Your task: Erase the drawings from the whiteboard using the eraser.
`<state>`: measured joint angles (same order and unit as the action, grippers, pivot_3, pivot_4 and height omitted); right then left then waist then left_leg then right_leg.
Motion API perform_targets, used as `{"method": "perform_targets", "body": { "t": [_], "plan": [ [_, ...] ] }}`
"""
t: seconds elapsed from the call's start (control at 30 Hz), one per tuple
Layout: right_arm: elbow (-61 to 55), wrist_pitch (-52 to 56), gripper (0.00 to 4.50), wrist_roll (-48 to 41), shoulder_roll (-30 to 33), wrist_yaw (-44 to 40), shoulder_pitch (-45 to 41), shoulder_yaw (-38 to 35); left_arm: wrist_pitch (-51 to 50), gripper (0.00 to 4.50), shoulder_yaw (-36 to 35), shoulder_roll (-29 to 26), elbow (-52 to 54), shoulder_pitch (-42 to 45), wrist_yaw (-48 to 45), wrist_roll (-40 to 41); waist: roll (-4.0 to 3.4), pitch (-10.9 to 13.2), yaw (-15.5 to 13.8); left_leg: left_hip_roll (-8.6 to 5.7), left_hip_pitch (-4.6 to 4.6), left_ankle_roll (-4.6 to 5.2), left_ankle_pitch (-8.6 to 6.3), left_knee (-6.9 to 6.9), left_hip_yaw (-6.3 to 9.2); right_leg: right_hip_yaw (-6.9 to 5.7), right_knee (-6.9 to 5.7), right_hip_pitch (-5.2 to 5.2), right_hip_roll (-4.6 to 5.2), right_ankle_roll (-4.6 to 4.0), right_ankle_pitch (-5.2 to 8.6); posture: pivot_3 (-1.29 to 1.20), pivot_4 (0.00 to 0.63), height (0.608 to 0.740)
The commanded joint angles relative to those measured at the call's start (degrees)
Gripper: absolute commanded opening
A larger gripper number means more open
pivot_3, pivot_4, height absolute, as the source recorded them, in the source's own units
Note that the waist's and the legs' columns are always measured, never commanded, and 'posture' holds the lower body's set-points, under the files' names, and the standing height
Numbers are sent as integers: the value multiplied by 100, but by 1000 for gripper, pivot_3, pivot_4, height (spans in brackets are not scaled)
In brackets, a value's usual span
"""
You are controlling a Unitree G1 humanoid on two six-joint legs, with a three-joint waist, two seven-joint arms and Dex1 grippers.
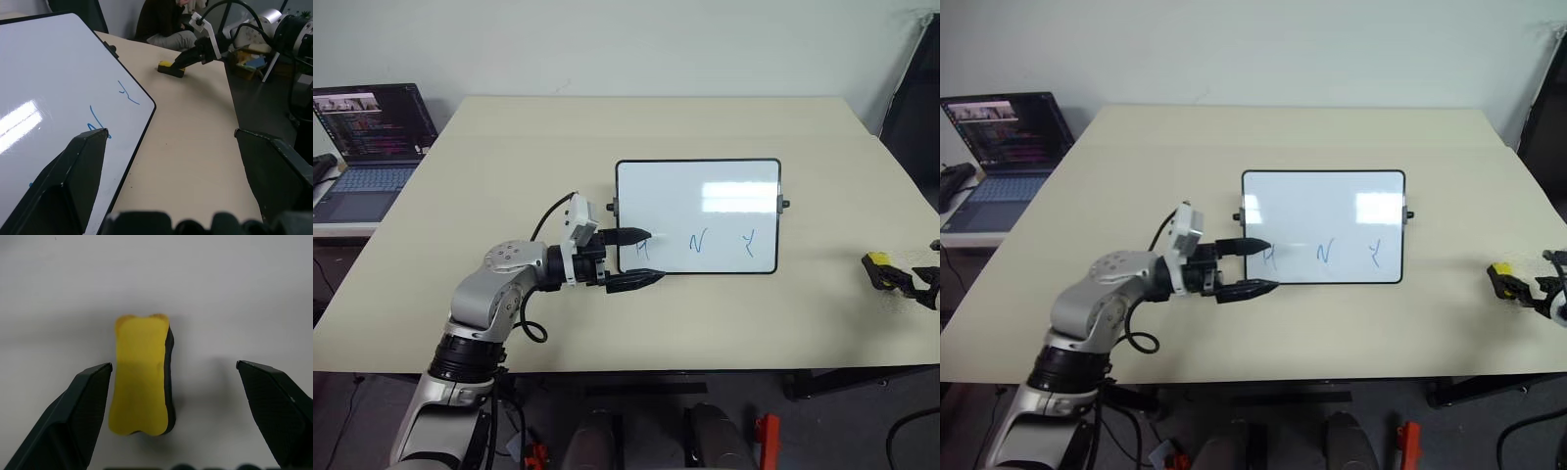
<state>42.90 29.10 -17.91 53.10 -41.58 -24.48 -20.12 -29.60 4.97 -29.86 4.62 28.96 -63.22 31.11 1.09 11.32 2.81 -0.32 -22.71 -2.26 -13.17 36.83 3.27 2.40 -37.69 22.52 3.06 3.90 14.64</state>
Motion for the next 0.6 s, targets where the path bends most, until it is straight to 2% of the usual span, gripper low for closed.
{"method": "perform_targets", "body": {
  "t": [0.03, 0.13, 0.23, 0.5, 0.53, 0.6],
  "plan": [
    [-12, -169, 4470, 62, 14, -13, -115, -8, 76, 4500, 16, 23, 241, 22, -21, 14, 0, 0, 0, 0, 0, 0, 0, 0, 0, 0, 0, 0, 0, 0, 0, 0, 150, 740],
    [10, -202, 4470, 104, -21, 49, -168, -37, 91, 4500, 40, 19, 232, 22, -25, 3, 0, 0, 1, -1, 0, 0, 0, 0, 0, 1, 0, 0, 0, 0, 0, 0, 150, 740],
    [55, -253, 3882, 133, -32, 90, -211, -27, 104, 4500, 44, 14, 212, 28, -29, -6, 0, 0, 2, 0, 0, 0, 0, 0, 0, 1, 0, 0, 0, 0, 0, 0, 150, 740],
    [134, -333, 1033, 186, -89, 120, -313, 52, 108, 4500, 54, 27, 192, 32, -13, -30, 0, 0, 3, 0, 0, 0, 0, 0, 0, 1, 2, 0, 0, 0, 0, 0, 150, 740],
    [132, -340, 888, 193, -113, 120, -314, 72, 108, 4500, 50, 26, 195, 27, -7, -36, 0, 0, 4, 0, 0, 0, 0, 0, -1, 1, 2, 0, 0, 0, 0, 0, 150, 740],
    [75, -367, 872, 219, -143, 120, -315, 123, 110, 4500, 32, 11, 191, 23, -7, -47, 0, 0, 9, 0, 0, 0, 0, 0, -1, 1, 2, 0, 0, 1, 0, 0, 150, 740]
  ]
}}
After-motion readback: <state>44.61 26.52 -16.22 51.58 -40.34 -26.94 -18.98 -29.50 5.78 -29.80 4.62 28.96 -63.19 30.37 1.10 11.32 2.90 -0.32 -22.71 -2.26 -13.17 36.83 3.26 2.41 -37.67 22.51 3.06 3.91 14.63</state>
